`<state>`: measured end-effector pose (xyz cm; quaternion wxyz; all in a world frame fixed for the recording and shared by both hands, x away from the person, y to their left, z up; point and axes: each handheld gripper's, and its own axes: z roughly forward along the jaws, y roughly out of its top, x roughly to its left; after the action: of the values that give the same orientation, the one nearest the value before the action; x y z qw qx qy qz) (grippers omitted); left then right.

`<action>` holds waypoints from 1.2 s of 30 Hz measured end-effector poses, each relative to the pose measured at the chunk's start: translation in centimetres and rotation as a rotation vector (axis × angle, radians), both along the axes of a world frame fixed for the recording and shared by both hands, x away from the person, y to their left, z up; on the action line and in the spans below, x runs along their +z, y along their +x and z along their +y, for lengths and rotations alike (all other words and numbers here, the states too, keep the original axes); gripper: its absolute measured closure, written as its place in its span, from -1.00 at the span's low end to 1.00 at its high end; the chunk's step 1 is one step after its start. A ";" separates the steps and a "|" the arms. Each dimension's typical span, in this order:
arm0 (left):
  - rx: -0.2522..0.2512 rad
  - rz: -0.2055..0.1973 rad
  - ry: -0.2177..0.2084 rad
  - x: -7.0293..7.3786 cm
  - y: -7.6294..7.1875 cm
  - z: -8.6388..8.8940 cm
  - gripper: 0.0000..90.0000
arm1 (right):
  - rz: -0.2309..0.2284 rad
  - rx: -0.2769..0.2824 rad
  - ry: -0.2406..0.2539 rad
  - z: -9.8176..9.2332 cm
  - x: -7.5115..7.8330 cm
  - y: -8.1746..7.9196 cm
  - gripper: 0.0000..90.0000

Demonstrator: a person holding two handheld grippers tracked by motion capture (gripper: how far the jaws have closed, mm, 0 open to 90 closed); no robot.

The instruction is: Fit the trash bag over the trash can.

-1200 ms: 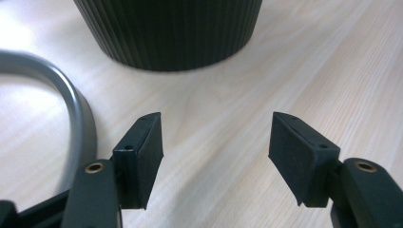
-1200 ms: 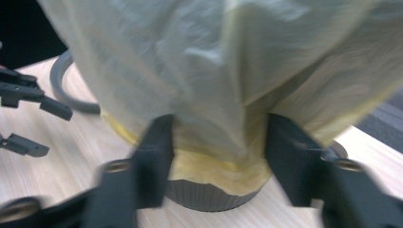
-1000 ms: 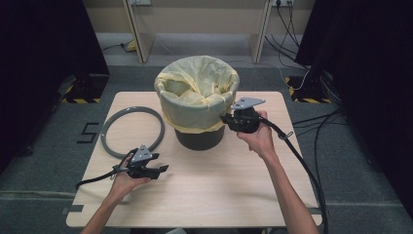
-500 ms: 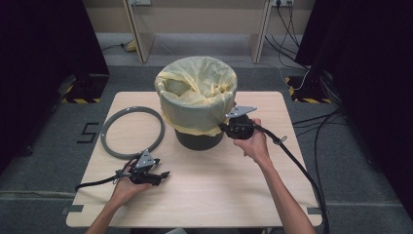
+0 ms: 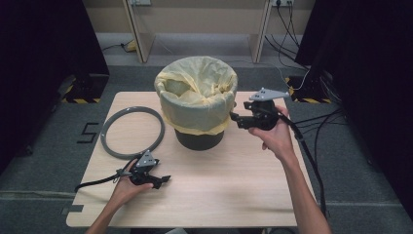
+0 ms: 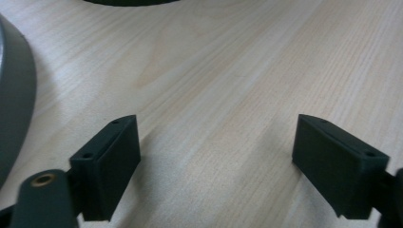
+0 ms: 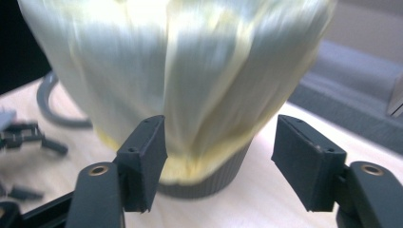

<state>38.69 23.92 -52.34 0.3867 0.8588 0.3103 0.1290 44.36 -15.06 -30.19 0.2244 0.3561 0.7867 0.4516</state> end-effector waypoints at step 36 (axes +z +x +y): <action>-0.009 0.001 0.006 0.0 0.0 0.0 -0.75 | 0.194 0.049 -0.110 16.5 3.7 14.8 -0.09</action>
<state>38.69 23.89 -52.37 0.3846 0.8613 0.3064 0.1277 59.12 1.42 -26.50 0.1552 0.3662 0.8367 0.3765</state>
